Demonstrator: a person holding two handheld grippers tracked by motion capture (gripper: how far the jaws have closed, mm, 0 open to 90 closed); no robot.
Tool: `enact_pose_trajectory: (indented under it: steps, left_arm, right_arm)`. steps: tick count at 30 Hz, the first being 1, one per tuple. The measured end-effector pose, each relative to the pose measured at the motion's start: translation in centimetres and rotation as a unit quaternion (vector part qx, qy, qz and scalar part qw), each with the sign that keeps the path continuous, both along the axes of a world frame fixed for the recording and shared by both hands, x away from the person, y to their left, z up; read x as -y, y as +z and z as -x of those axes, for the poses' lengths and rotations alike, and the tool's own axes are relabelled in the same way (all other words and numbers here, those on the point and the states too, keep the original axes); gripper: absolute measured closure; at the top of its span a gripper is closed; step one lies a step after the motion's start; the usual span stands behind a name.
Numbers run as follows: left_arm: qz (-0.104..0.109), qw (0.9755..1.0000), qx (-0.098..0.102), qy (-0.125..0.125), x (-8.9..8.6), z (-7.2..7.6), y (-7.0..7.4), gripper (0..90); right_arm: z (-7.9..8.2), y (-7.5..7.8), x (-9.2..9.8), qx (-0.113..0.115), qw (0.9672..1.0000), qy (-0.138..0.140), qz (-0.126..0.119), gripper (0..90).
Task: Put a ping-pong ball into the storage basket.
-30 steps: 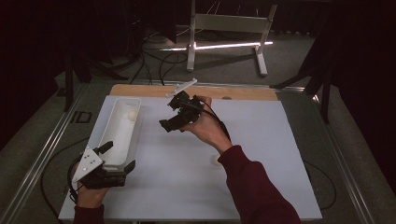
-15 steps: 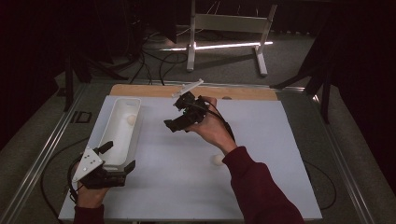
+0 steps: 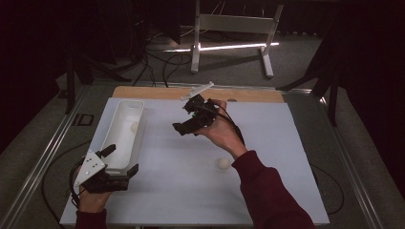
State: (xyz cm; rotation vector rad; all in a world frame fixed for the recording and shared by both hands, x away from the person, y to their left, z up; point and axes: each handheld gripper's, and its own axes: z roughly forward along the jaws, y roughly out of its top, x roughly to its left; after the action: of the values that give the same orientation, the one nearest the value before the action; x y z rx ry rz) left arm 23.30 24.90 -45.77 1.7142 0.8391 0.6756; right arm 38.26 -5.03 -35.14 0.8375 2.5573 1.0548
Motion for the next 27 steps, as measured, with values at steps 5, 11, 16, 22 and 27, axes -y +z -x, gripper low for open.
enact_pose_trajectory:
  steps: [5,11,16,22,27]
  left_arm:
    - [0.000,1.0000,0.000,0.000,0.0,0.0,0.0,0.6]
    - [0.000,1.0000,0.000,0.000,0.0,0.0,0.0,0.6]
    - [0.000,1.0000,-0.001,0.000,0.0,0.0,0.0,0.6]
    - [0.001,1.0000,0.000,0.001,-0.1,0.0,0.0,0.6]
    - [0.002,1.0000,0.000,0.001,-0.1,0.0,0.0,0.6]
  right_arm:
    - [0.0,0.0,0.3,0.002,1.0000,-0.001,0.001,8.6]
    - [-0.1,-0.3,0.9,-0.002,1.0000,-0.006,0.003,8.6]
    - [-0.1,-0.4,1.5,-0.003,0.9999,-0.011,0.003,8.6]
    - [-0.1,-0.7,1.9,-0.006,0.9999,-0.016,0.001,8.6]
    - [-0.1,-0.8,2.1,-0.005,0.9999,-0.014,0.003,8.6]
